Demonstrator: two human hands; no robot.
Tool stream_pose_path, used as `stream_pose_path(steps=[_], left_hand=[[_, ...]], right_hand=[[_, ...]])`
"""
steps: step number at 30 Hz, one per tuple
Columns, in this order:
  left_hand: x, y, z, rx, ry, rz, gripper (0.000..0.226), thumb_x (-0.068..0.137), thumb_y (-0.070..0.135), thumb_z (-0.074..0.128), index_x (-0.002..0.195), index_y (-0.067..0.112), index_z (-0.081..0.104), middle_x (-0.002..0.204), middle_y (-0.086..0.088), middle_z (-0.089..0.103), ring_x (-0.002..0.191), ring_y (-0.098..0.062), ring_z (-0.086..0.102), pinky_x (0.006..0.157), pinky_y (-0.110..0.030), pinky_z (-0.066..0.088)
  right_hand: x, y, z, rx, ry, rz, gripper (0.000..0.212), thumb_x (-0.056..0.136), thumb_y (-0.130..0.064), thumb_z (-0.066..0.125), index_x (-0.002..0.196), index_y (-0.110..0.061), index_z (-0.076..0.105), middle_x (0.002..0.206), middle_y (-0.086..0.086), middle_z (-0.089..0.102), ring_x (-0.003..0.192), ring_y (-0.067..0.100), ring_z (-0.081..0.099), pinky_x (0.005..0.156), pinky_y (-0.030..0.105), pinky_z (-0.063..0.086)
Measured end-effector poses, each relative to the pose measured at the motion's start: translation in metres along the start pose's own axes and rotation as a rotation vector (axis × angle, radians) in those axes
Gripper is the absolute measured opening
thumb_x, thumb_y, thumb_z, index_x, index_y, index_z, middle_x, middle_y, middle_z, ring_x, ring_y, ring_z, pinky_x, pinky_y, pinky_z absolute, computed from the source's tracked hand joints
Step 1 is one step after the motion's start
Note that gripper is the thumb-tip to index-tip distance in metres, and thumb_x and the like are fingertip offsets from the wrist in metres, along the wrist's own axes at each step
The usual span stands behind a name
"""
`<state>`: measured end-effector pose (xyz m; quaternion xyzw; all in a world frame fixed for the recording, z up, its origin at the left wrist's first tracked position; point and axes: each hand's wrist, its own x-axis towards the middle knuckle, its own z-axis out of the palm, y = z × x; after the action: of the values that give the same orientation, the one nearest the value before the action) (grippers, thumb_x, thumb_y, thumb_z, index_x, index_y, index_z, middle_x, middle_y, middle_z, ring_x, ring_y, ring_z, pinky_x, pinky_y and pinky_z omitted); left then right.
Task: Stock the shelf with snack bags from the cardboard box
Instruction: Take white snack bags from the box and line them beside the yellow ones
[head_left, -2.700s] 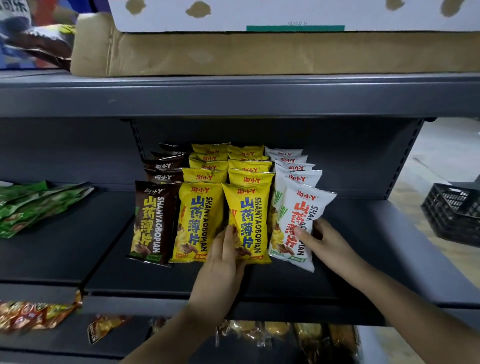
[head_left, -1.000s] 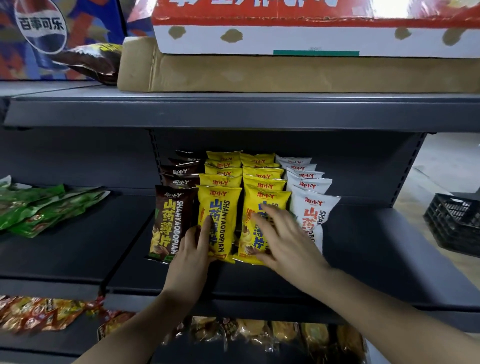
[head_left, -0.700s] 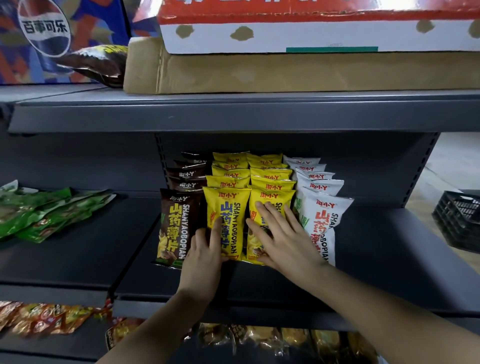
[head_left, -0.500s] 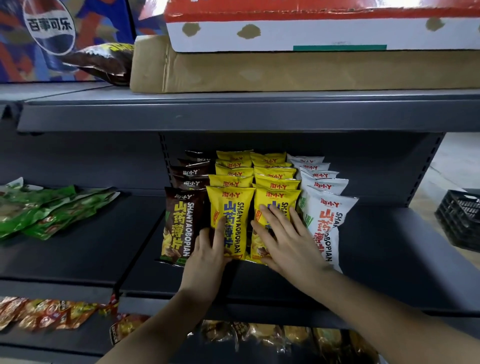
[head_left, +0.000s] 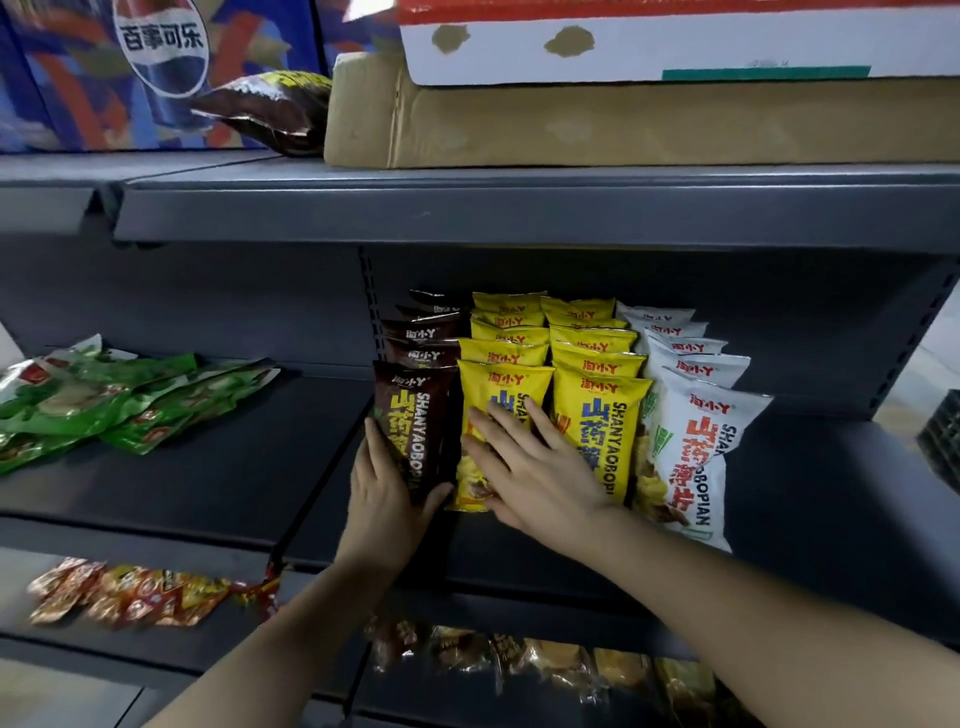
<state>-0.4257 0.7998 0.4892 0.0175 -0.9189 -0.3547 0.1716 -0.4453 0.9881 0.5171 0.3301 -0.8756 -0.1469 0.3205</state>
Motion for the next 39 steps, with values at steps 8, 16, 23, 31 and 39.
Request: stream_pose_path(steps=[8,16,23,31,39], left_hand=[[0.010,0.009,0.019,-0.134,0.127,-0.045,0.113,0.078,0.025,0.075,0.149,0.006,-0.010,0.137,-0.019,0.022,0.134,-0.034,0.020,0.112,-0.044,0.023],[0.013,0.003,0.021,-0.057,0.098,-0.003,0.111,0.077,0.030,0.075,0.149,0.003,-0.005,0.140,-0.026,0.024,0.133,-0.041,0.024,0.110,-0.049,0.025],[-0.017,0.016,0.018,0.201,0.280,0.159,0.080,0.091,0.049,0.034,0.145,-0.008,0.016,0.144,-0.032,0.025,0.136,-0.044,0.026,0.113,-0.054,0.023],[-0.071,0.086,0.044,0.112,0.120,0.673,0.047,0.086,0.014,0.040,0.132,0.003,0.038,0.127,-0.016,0.051,0.121,-0.026,0.044,0.104,-0.034,0.034],[-0.076,0.153,0.126,0.175,-0.011,0.593,0.078,0.065,0.002,0.076,0.131,0.005,0.036,0.128,-0.019,0.050,0.117,-0.034,0.055,0.092,-0.036,0.051]], right_hand=[[-0.002,0.006,0.010,-0.049,0.039,-0.007,0.072,0.072,-0.055,0.071,0.131,-0.018,0.054,0.146,0.006,0.046,0.135,0.024,0.043,0.113,0.049,0.031],[-0.001,0.007,0.009,-0.016,0.045,-0.018,0.067,0.072,-0.054,0.071,0.128,-0.019,0.057,0.142,0.005,0.050,0.133,0.023,0.045,0.112,0.048,0.033],[-0.019,0.013,-0.014,0.092,0.121,-0.008,0.040,0.084,-0.044,0.052,0.112,-0.017,0.063,0.133,0.005,0.056,0.121,0.022,0.053,0.102,0.039,0.042],[-0.112,0.042,-0.038,0.286,0.232,0.401,0.039,0.086,-0.035,0.049,0.119,-0.014,0.049,0.119,0.003,0.052,0.107,0.020,0.051,0.090,0.033,0.044],[-0.131,0.094,-0.027,0.876,0.167,1.021,0.047,0.091,-0.036,0.058,0.127,-0.008,0.051,0.123,0.007,0.050,0.117,0.015,0.045,0.081,0.005,0.031]])
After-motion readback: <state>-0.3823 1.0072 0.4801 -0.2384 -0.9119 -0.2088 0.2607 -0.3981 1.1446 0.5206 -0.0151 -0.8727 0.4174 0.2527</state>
